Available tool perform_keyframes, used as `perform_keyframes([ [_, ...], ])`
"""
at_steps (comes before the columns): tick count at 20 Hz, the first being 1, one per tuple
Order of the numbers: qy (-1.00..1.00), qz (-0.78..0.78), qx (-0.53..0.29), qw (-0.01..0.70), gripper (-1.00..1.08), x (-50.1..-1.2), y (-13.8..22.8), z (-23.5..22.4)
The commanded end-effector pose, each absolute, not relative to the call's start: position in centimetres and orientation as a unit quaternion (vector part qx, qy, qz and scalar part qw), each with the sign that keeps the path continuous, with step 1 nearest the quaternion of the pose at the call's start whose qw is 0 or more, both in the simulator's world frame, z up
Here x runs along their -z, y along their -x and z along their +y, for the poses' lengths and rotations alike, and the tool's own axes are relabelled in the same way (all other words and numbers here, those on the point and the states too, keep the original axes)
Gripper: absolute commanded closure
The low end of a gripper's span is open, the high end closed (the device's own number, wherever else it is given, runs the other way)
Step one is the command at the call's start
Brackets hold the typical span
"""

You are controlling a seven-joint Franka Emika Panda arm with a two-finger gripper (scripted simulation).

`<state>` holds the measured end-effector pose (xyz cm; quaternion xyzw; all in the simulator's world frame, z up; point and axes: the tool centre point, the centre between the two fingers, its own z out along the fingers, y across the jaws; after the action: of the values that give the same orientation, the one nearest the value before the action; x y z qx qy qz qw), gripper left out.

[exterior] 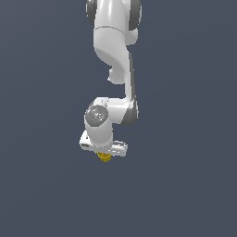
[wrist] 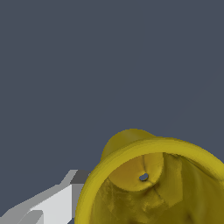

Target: Pick up the object and move it to a goal position.

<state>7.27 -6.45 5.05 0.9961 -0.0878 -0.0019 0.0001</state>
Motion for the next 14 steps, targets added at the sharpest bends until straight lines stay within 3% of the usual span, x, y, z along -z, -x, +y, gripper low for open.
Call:
perform_keyframes([
  [1,-0.996,-0.087,0.001,0.000,1.08,-5.9,-7.3,-6.0],
  [14,-0.996,-0.087,0.001,0.000,1.08,-15.8,-5.7,-0.5],
])
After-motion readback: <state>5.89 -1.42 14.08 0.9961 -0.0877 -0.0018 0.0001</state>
